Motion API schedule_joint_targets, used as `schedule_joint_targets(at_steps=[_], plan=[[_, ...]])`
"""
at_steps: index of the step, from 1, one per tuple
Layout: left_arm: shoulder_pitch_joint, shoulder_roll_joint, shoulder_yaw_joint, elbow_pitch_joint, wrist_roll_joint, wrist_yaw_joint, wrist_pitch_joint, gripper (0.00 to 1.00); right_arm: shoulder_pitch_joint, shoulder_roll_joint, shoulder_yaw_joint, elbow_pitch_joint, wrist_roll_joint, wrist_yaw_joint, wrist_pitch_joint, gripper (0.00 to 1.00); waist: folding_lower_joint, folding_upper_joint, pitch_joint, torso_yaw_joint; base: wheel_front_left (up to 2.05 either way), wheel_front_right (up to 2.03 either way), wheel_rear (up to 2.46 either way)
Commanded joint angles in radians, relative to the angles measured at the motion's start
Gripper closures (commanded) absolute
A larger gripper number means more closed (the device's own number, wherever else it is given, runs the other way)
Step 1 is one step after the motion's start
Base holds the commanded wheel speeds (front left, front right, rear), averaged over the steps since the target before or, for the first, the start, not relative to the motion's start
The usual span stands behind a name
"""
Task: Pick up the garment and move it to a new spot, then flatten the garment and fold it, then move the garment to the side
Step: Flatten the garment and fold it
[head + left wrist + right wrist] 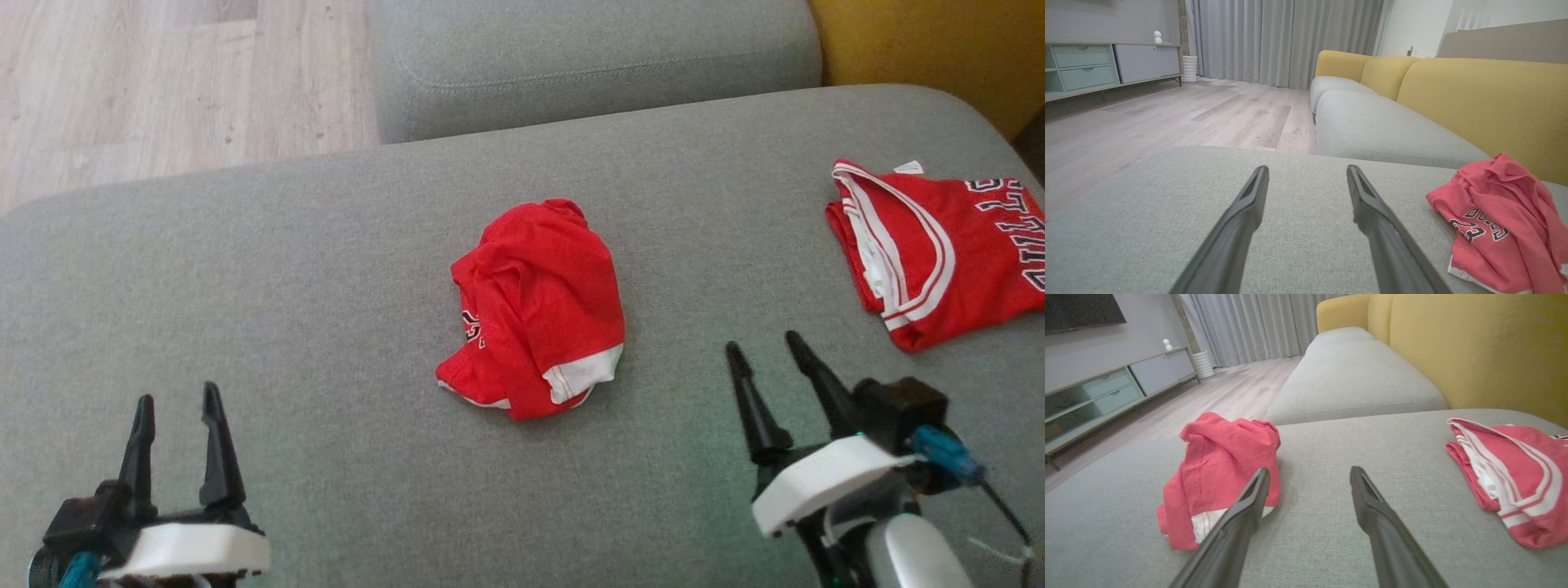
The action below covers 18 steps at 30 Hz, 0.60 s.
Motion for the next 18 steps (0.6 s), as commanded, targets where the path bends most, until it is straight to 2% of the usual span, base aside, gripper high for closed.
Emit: schedule_joint_targets(at_steps=[1,3,7,11,18], plan=[[-0.028,0.021,0.038,-0.037,0.0,0.008,0.0,0.0,-0.048,0.006,0.038,-0.04,-0.009,-0.001,0.004,0.0,0.0001,-0.0001,0.005,0.003,0.0,0.0,0.0],[-0.033,0.022,0.034,-0.042,0.001,0.008,0.003,0.0,-0.066,0.007,0.063,-0.038,-0.015,-0.001,0.012,0.0,0.0001,-0.0001,0.014,0.009,0.0,0.0,0.0],[-0.06,0.022,0.019,-0.057,0.008,0.008,0.01,0.0,-0.134,0.011,0.182,-0.006,0.002,-0.001,0.041,0.0,0.0001,-0.0001,0.049,0.03,0.0,0.0,0.0],[-0.103,0.016,0.0,-0.062,0.013,-0.001,0.013,0.0,-0.242,0.013,0.277,0.081,0.05,-0.001,0.057,0.0,0.0001,-0.0001,0.089,0.062,0.0,0.0,0.0],[-0.185,-0.009,-0.047,-0.031,0.021,-0.027,0.012,0.0,-0.44,0.013,0.348,0.281,0.104,-0.001,0.041,0.0,0.0001,-0.0001,0.133,0.135,0.0,0.0,0.0]])
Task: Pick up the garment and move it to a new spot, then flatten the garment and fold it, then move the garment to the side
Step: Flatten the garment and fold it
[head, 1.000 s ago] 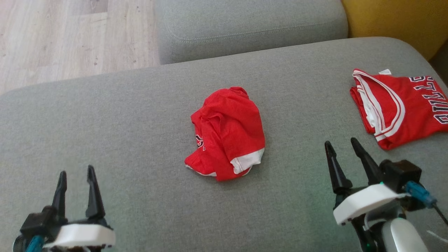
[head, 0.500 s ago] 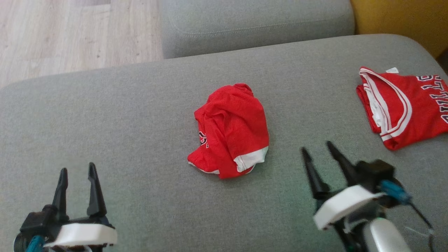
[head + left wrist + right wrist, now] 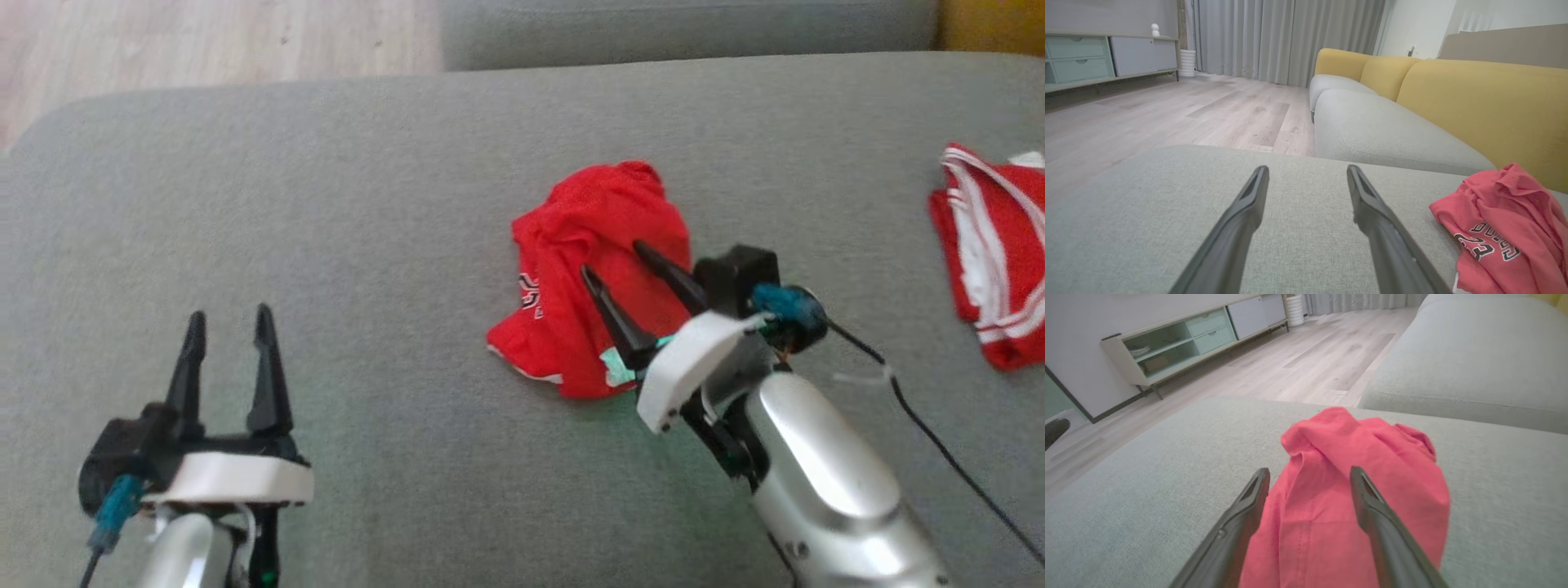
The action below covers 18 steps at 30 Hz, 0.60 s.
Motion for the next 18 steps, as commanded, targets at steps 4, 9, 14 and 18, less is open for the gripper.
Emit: schedule_joint_targets(at_steps=[4,9,14,18], plan=[[-0.084,-0.004,0.007,0.009,0.014,-0.019,-0.011,0.0,-0.11,0.011,0.039,0.091,0.022,-0.001,-0.012,0.0,-0.0002,0.0,0.032,0.054,0.0,0.0,0.0],[-0.126,-0.024,-0.008,0.05,0.015,-0.041,-0.021,0.0,-0.188,0.011,0.052,0.233,0.026,-0.001,-0.001,0.81,-0.0002,0.0,0.05,0.082,0.0,0.0,0.0],[-0.134,-0.03,0.002,0.075,0.014,-0.05,-0.027,0.0,-0.212,0.011,0.031,0.271,0.063,-0.001,-0.036,1.0,-0.0002,0.0,0.041,0.075,0.0,0.0,0.0],[-0.124,-0.035,0.013,0.087,0.014,-0.055,-0.03,0.0,-0.245,0.011,0.041,0.234,0.117,-0.001,-0.069,1.0,-0.0002,0.0,0.012,0.064,0.0,0.0,0.0]])
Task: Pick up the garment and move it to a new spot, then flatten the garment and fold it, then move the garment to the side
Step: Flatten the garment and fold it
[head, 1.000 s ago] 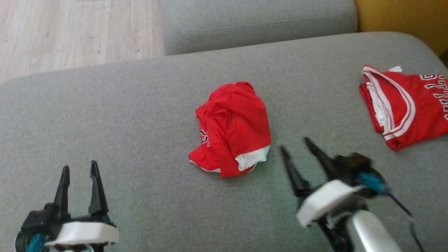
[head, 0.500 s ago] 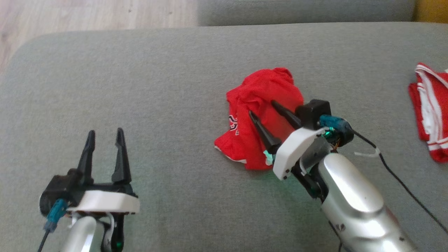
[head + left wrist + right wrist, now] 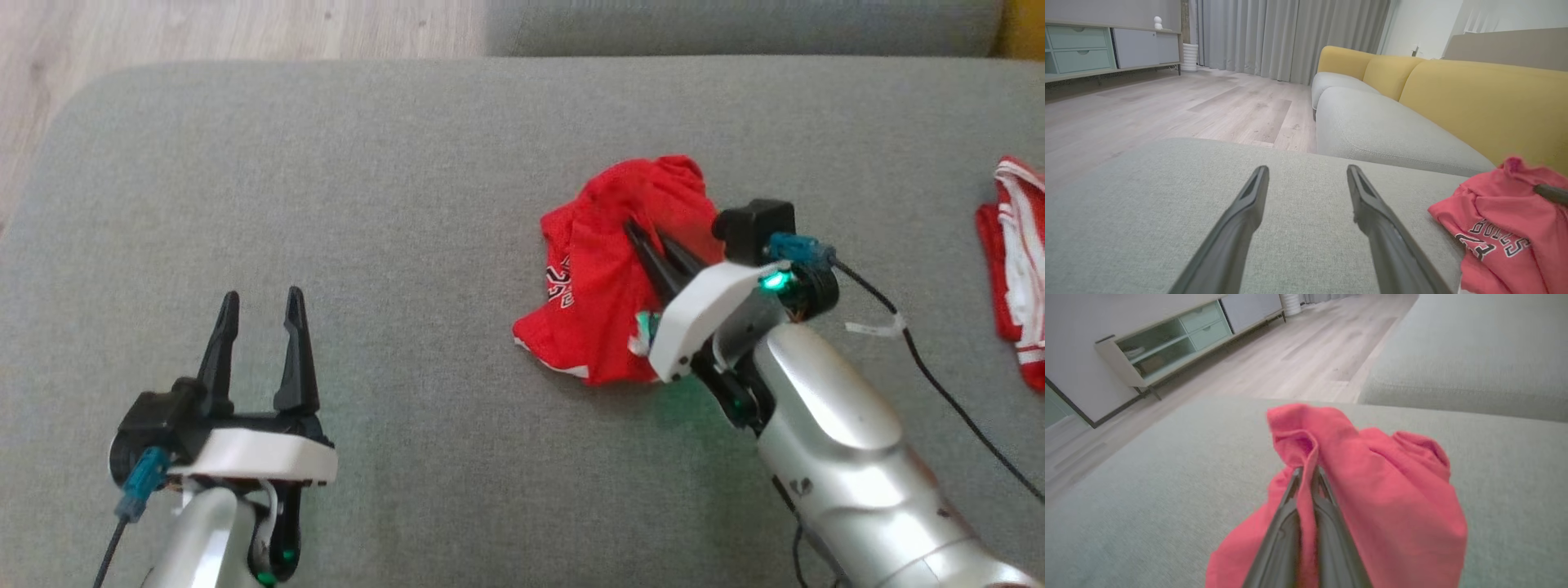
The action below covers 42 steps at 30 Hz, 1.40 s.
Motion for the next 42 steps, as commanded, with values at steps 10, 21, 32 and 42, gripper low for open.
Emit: schedule_joint_targets(at_steps=[10,21,32,42], plan=[[0.017,0.009,0.084,-0.05,0.013,0.005,-0.012,0.0,-0.253,0.015,0.156,-0.303,0.216,-0.001,-0.046,1.0,0.0,0.0,-0.083,-0.046,0.0,0.0,0.0],[0.062,-0.002,0.085,-0.083,0.019,0.004,-0.012,0.0,-0.068,0.015,-0.277,-0.228,0.058,-0.001,-0.019,1.0,0.0,0.0,-0.078,-0.061,0.0,0.0,0.0],[0.028,-0.004,0.079,-0.074,0.022,-0.009,-0.012,0.0,0.02,0.008,-0.512,-0.076,-0.182,-0.001,-0.058,0.0,0.0,0.0,-0.025,-0.056,0.0,0.0,0.0],[0.059,-0.007,0.092,-0.07,0.025,-0.009,-0.012,0.0,0.209,-0.035,-0.353,-0.287,-0.249,-0.001,-0.032,0.0,0.0,0.0,-0.073,-0.07,0.0,0.0,0.0]])
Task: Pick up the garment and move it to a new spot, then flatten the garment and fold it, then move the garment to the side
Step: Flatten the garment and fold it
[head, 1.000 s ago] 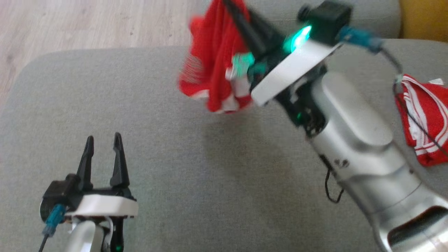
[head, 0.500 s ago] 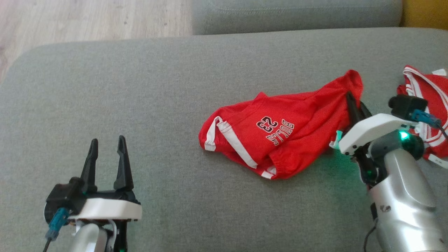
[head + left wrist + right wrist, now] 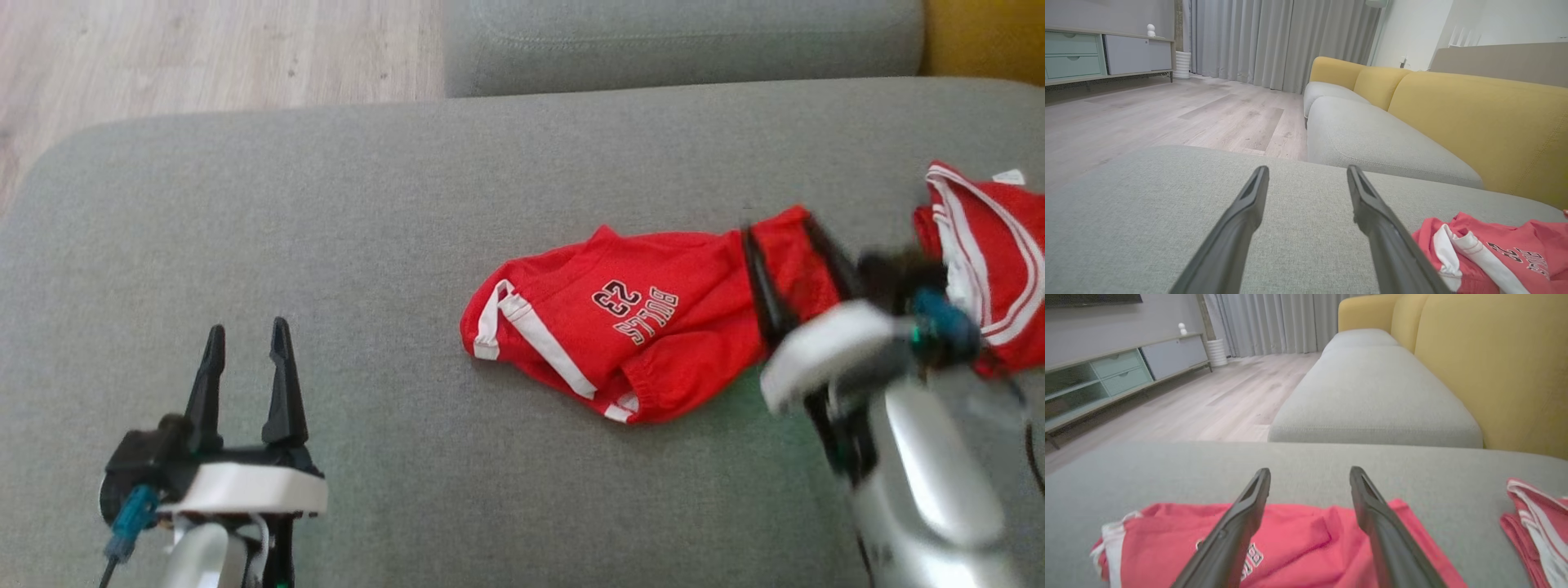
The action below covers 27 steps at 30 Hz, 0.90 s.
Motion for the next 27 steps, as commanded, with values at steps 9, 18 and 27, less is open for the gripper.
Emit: schedule_joint_targets(at_steps=[9,18,27], plan=[[0.027,0.011,0.053,-0.05,0.013,0.002,-0.009,0.0,0.281,0.012,0.007,-0.295,-0.035,-0.001,0.001,0.0,0.0,0.0,-0.023,-0.029,0.0,0.0,0.0],[0.031,-0.005,-0.019,-0.075,0.046,-0.032,0.008,0.0,0.345,0.029,-0.012,-0.397,-0.035,-0.001,0.037,0.0,0.0,0.0,-0.007,-0.06,0.0,0.0,0.0],[-0.118,-0.081,-0.445,0.038,0.068,-0.103,0.124,0.0,0.326,0.034,0.001,-0.417,-0.026,-0.001,0.046,0.0,0.0,0.0,0.06,-0.108,0.0,0.0,0.0]])
